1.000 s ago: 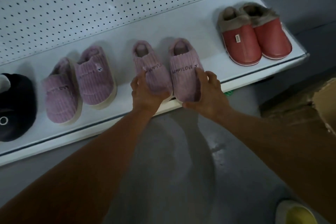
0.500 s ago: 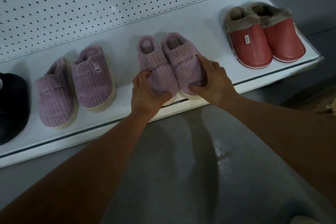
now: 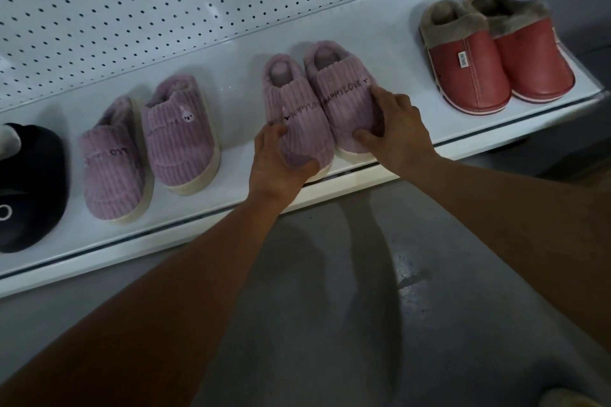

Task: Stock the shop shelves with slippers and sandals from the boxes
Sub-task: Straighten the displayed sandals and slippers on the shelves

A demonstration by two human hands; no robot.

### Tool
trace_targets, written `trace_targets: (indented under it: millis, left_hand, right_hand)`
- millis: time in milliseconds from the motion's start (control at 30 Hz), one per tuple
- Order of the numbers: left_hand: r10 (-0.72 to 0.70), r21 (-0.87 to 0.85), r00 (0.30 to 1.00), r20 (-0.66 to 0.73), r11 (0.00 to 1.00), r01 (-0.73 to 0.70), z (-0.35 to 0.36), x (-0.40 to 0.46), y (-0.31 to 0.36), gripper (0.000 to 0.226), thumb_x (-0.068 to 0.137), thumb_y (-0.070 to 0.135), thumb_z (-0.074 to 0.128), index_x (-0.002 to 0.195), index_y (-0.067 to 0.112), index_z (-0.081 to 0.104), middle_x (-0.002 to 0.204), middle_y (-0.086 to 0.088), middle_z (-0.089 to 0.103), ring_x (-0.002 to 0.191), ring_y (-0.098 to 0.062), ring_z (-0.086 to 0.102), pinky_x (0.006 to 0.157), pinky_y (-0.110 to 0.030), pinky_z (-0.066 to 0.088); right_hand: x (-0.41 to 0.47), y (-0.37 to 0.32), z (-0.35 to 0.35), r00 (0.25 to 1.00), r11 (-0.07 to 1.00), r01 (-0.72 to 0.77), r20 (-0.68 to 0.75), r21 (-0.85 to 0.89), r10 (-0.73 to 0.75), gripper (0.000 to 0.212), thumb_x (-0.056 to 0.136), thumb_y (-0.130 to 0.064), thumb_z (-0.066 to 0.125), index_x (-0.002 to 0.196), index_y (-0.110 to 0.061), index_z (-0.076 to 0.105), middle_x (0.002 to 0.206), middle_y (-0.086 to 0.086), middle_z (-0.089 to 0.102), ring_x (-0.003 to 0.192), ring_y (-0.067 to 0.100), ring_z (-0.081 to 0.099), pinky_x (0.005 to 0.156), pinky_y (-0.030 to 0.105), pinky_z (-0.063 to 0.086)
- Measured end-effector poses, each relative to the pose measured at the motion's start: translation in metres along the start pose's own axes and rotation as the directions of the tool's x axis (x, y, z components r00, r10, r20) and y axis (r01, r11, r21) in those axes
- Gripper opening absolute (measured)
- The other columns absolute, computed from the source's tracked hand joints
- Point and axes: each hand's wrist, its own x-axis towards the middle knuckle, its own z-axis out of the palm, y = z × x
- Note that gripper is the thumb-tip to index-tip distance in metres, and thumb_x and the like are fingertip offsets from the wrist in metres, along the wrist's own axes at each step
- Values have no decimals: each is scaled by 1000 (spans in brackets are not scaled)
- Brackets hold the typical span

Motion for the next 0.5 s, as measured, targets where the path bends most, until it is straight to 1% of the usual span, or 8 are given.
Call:
trace_targets:
  millis: [100,233,367,433,500]
  left_hand:
    - [-12,-18,1000,19,1000,13,1,2,-4,79,68,28,85,134,19,42,142,-2,35,129,-20,43,106,-35,42]
    - [-13,5,999,45,1000,12,2,9,-7,85,60,39,86,132,21,44,141,-2,40,127,-21,47,102,-41,47]
    - [-29,35,998,62,999,27,-1,11,-2,85,58,40,86,132,21,48,142,-2,42,126,-19,48,104,-38,45]
    - [-14,43,997,71,999,11,-4,7,1,85,64,36,86,138,20,46,145,-3,40,129,-20,44,108,-33,40]
    - [13,30,998,67,999,-15,-9,-2,4,82,73,29,82,143,15,42,147,-7,38,133,-22,41,109,-30,35]
  right_hand:
    - [0,6,-4,998,998,-8,58,69,4,75,86,-28,63,149,-20,24,137,14,38,120,32,44,102,45,43]
    - [-8,9,-5,997,996,0,80,91,-7,63,93,-15,50,150,-12,24,138,17,39,118,31,49,105,41,41]
    - [-17,6,-4,996,995,-64,75,79,58,56,95,-13,46,148,-9,29,138,19,41,122,33,46,106,43,38]
    - [-22,3,-6,996,996,-70,55,60,66,51,94,-13,47,144,-8,35,135,19,44,121,34,45,104,44,39]
    - [-29,0,-7,998,997,-67,-6,33,68,46,92,-12,49,137,-9,43,130,19,47,117,35,46,99,44,42]
